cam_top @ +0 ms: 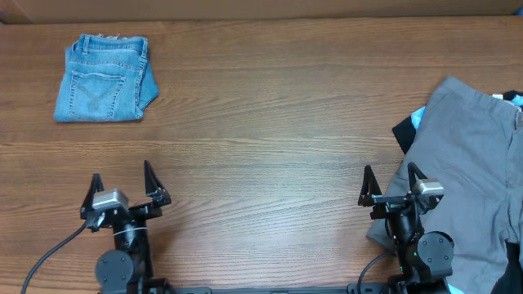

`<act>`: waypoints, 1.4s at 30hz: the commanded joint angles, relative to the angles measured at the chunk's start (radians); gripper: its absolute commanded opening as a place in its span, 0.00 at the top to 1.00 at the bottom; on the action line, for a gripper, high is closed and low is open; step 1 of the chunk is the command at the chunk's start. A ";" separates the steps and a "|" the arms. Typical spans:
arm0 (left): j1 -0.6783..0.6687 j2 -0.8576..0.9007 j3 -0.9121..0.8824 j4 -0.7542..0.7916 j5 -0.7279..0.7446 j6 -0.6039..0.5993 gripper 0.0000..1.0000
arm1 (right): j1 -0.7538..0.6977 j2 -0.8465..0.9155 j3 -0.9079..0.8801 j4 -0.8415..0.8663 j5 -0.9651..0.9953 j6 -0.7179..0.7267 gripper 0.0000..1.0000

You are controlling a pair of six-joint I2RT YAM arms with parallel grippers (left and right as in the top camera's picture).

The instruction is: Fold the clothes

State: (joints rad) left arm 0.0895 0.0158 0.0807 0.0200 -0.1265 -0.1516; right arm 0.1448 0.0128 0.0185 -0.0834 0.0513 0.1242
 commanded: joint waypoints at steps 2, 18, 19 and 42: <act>0.002 -0.013 -0.076 -0.043 0.020 -0.032 0.00 | -0.003 -0.008 -0.010 0.004 -0.001 0.003 0.00; 0.001 -0.011 -0.076 -0.086 0.023 -0.032 0.00 | -0.003 -0.008 -0.010 0.004 -0.001 0.003 0.00; 0.001 -0.011 -0.076 -0.086 0.023 -0.032 0.00 | -0.003 -0.008 -0.010 0.004 -0.001 0.003 0.00; 0.001 -0.011 -0.076 -0.086 0.023 -0.032 0.00 | -0.003 -0.008 -0.010 0.004 -0.001 0.003 0.00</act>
State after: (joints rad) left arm 0.0895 0.0139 0.0082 -0.0673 -0.1089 -0.1661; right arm 0.1448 0.0128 0.0185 -0.0830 0.0517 0.1234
